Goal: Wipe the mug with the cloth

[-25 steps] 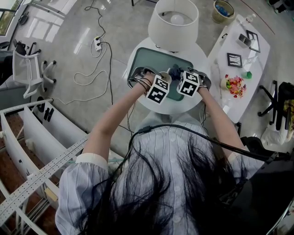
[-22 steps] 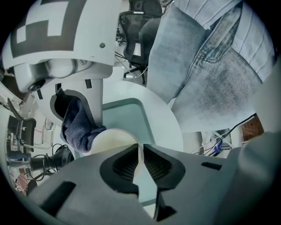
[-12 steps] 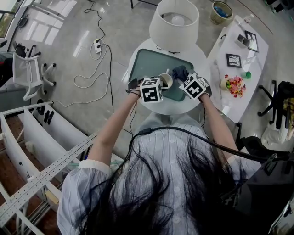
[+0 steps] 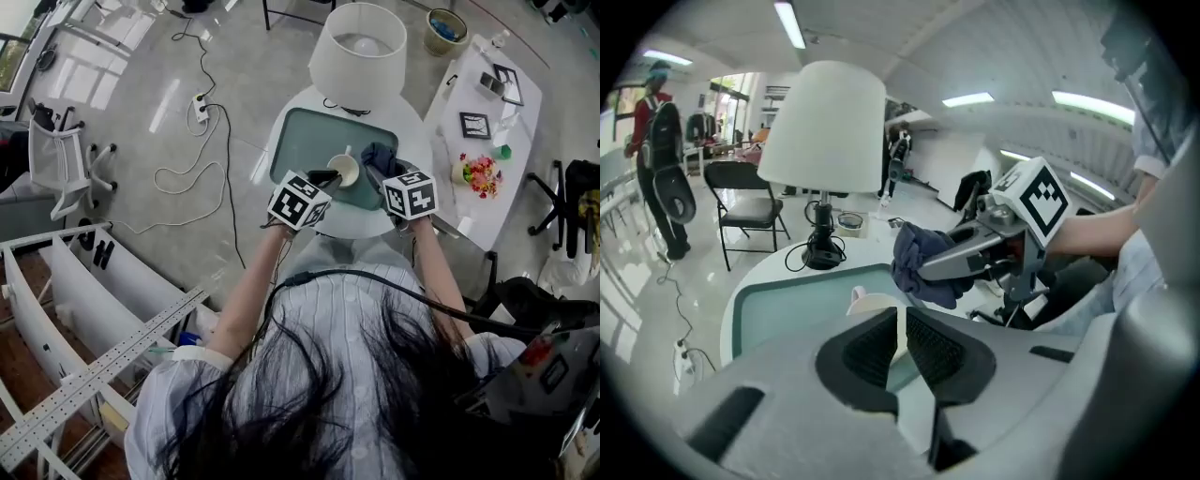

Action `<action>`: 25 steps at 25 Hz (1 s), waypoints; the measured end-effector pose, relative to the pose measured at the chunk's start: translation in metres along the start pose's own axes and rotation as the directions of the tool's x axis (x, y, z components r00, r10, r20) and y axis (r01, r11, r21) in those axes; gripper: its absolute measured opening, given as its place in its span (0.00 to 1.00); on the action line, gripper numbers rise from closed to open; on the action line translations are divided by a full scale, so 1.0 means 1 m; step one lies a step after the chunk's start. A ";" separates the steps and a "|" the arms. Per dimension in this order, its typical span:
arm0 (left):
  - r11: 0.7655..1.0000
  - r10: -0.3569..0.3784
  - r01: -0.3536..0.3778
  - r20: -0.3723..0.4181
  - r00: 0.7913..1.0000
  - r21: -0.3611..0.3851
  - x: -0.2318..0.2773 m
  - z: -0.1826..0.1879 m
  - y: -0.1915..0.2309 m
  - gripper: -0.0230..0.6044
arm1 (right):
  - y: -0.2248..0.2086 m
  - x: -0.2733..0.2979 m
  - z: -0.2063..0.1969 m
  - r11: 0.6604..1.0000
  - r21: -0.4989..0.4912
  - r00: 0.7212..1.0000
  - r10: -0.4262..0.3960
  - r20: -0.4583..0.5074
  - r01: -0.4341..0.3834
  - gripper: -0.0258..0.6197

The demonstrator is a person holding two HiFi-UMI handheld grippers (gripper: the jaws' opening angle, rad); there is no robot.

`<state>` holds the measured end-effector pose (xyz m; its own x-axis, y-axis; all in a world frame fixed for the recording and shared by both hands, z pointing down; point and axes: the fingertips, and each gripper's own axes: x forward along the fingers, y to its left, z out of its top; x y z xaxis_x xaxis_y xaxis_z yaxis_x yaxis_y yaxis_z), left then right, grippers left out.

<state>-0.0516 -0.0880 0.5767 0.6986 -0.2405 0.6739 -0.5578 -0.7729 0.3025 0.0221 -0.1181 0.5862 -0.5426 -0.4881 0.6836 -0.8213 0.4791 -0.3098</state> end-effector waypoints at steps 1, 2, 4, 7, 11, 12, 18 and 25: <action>0.999 0.000 0.001 0.024 1.000 -0.038 -0.004 -0.001 -0.001 0.10 | 0.004 -0.003 0.000 0.999 0.032 1.000 0.002 0.018 -0.003 0.18; 0.997 0.000 0.003 0.045 0.999 -0.074 -0.009 -0.004 -0.001 0.10 | 0.010 -0.007 -0.001 0.998 0.062 0.999 0.005 0.034 -0.007 0.18; 0.992 0.010 0.000 0.075 0.997 -0.128 -0.018 -0.010 -0.002 0.10 | 0.019 -0.012 -0.004 0.993 0.114 0.998 0.005 0.060 -0.012 0.18; 0.986 0.026 -0.010 0.095 0.995 -0.166 -0.030 -0.021 -0.001 0.10 | 0.031 -0.020 -0.006 0.983 0.180 0.995 -0.001 0.103 -0.017 0.18; 0.987 0.025 -0.008 0.098 0.995 -0.163 -0.036 -0.031 -0.001 0.10 | 0.041 -0.028 -0.008 0.974 0.225 0.989 -0.026 0.143 -0.007 0.18; 0.987 0.026 -0.011 0.097 0.995 -0.157 -0.037 -0.034 0.000 0.10 | 0.044 -0.029 -0.009 0.974 0.227 0.989 -0.032 0.147 -0.002 0.18; 0.988 0.036 -0.018 0.115 0.993 -0.155 -0.045 -0.039 -0.007 0.10 | 0.061 -0.038 -0.011 0.978 0.210 0.985 -0.054 0.165 0.018 0.18; 0.974 0.092 -0.049 0.186 0.978 -0.222 -0.054 -0.028 -0.025 0.10 | 0.077 -0.053 -0.020 0.985 0.173 0.986 -0.022 0.165 -0.007 0.18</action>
<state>-0.0880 -0.0393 0.5514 0.7157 -0.4153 0.5615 -0.6768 -0.6107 0.4111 -0.0089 -0.0405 0.5389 -0.5459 -0.6126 0.5716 -0.8357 0.3488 -0.4243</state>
